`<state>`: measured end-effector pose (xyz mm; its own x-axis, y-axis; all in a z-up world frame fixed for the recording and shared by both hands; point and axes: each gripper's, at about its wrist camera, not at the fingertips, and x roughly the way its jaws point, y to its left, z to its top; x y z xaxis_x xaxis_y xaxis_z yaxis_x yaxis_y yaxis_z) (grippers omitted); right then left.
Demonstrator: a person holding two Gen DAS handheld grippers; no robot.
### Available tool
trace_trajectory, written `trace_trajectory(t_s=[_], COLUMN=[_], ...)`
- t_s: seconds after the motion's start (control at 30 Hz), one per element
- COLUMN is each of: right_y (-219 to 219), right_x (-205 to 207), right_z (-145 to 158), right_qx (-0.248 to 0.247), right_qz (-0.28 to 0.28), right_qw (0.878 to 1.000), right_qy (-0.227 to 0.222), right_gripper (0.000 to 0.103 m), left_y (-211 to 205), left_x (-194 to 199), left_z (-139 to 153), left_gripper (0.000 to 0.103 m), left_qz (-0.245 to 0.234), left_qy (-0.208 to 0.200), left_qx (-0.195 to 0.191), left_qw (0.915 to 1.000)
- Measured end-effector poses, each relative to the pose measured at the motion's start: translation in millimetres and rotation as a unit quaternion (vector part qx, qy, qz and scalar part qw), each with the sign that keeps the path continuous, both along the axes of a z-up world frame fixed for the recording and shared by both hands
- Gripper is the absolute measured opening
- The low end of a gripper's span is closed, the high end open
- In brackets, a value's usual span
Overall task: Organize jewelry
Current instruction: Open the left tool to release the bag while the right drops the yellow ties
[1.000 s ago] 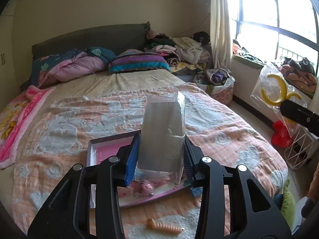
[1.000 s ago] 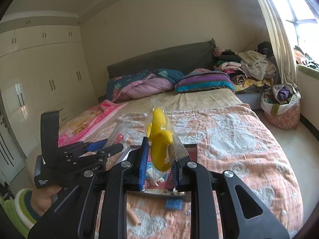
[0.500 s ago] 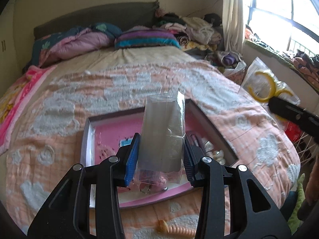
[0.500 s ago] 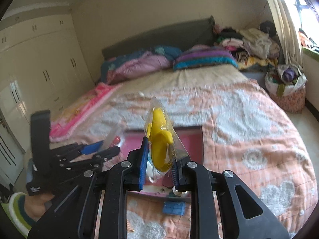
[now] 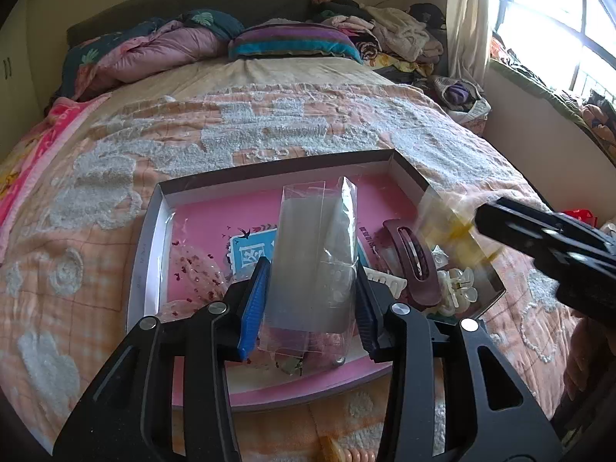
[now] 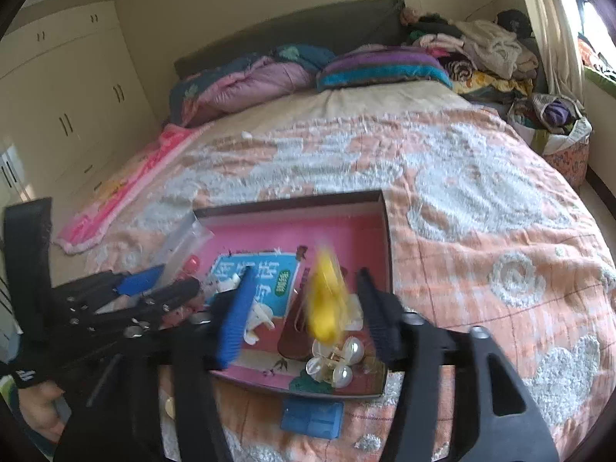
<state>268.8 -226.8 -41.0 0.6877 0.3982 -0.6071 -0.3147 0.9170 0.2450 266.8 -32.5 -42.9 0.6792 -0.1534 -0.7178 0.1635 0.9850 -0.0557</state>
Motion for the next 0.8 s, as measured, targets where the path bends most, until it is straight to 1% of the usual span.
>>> trace_trajectory(t_s=[0.03, 0.07, 0.1, 0.17, 0.23, 0.27, 0.37, 0.43, 0.5, 0.6, 0.67, 0.7, 0.8], right_y=[-2.7, -6.7, -9.2, -18.8, -24.4, -26.5, -29.6, -31.3, -31.3, -30.2, -31.0, -31.4, -30.6], right_x=[-5.0, -9.8, -12.5, -21.0, -26.3, -29.7, -39.7, -46.6, -52.4, -61.1, -64.5, -65.5, -65.6], right_z=[3.9, 8.2, 10.3, 15.4, 17.5, 18.0, 18.5, 16.1, 11.0, -1.4, -10.8, -14.9, -31.0], right_qx=[0.003, 0.007, 0.010, 0.028, 0.037, 0.038, 0.031, 0.026, 0.023, 0.000, -0.004, -0.004, -0.019], right_qz=[-0.002, -0.005, -0.009, -0.017, -0.019, -0.019, -0.018, -0.015, -0.006, 0.002, 0.007, 0.011, 0.017], right_qw=[1.000, 1.000, 1.000, 0.999, 0.999, 0.999, 0.999, 1.000, 1.000, 1.000, 1.000, 0.999, 0.998], right_qy=[-0.007, -0.014, -0.016, -0.014, -0.006, -0.004, -0.003, 0.001, 0.008, 0.018, 0.029, 0.034, 0.050], right_gripper=[0.065, 0.069, 0.072, 0.084, 0.087, 0.087, 0.088, 0.088, 0.088, 0.088, 0.088, 0.088, 0.088], left_y=[-0.2, -0.5, -1.3, -2.8, -4.3, -5.9, -8.2, -7.4, -6.2, -4.2, -1.7, -0.6, 2.8], left_x=[-0.2, -1.0, -3.2, -7.8, -12.8, -16.3, -26.6, -33.8, -41.1, -53.5, -62.2, -67.7, -83.0], left_z=[0.4, 1.6, 3.8, 8.3, 13.8, 16.9, 24.0, 27.2, 28.4, 23.1, 17.2, 12.9, -2.3], left_gripper=[0.033, 0.037, 0.044, 0.051, 0.056, 0.062, 0.066, 0.072, 0.082, 0.087, 0.088, 0.091, 0.093], left_qz=[-0.001, -0.002, -0.001, 0.000, -0.003, -0.005, -0.005, -0.004, -0.006, -0.007, -0.009, -0.010, -0.011], left_qy=[0.000, -0.002, -0.005, -0.010, -0.016, -0.020, -0.031, -0.036, -0.039, -0.035, -0.030, -0.025, -0.005], left_qx=[-0.001, -0.001, 0.000, -0.002, -0.003, 0.000, 0.007, 0.009, 0.008, 0.017, 0.021, 0.023, 0.014], left_qw=[1.0000, 1.0000, 1.0000, 0.9999, 0.9999, 0.9998, 0.9995, 0.9993, 0.9992, 0.9992, 0.9993, 0.9994, 0.9998])
